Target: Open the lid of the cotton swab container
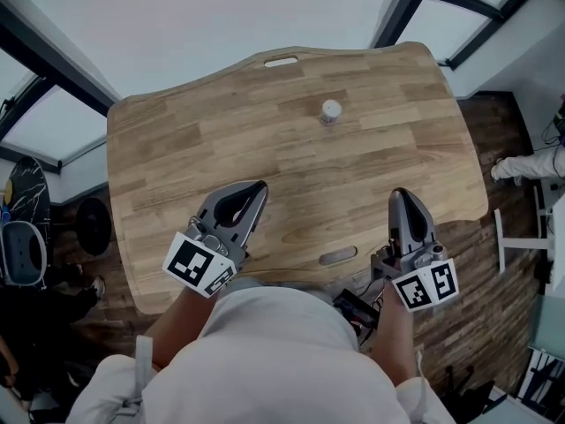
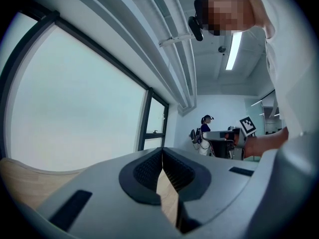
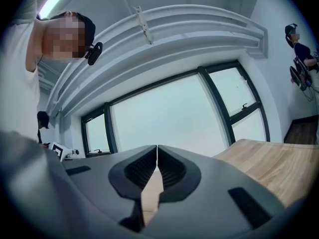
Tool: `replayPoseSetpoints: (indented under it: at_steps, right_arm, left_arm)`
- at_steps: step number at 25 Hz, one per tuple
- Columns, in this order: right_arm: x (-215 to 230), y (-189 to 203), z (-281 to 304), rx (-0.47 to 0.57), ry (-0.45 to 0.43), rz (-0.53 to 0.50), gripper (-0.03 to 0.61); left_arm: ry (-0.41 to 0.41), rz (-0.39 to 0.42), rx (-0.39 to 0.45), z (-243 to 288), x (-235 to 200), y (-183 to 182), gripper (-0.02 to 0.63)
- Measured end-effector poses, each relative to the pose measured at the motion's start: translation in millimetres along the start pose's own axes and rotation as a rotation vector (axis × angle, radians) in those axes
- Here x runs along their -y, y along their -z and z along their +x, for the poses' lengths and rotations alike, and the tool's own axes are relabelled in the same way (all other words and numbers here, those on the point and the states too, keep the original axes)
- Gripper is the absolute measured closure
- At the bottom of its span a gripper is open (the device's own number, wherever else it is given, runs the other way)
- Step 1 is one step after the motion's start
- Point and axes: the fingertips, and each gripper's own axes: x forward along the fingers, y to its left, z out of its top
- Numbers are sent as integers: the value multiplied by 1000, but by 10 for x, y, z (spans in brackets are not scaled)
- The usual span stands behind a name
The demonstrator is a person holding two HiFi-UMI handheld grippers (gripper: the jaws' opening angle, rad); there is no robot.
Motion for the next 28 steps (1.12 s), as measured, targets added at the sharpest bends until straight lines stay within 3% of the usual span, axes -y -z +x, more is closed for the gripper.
replayPoseSetpoints:
  at_steps: [10,28]
  right_arm:
    - [113,6,297,-24,-89,-1,557]
    - [546,521,897,-141,-115,-3,557]
  left_arm:
    - [-51,100,7,118,50,-72,600]
    - [-120,42,29,526,-362,36,600]
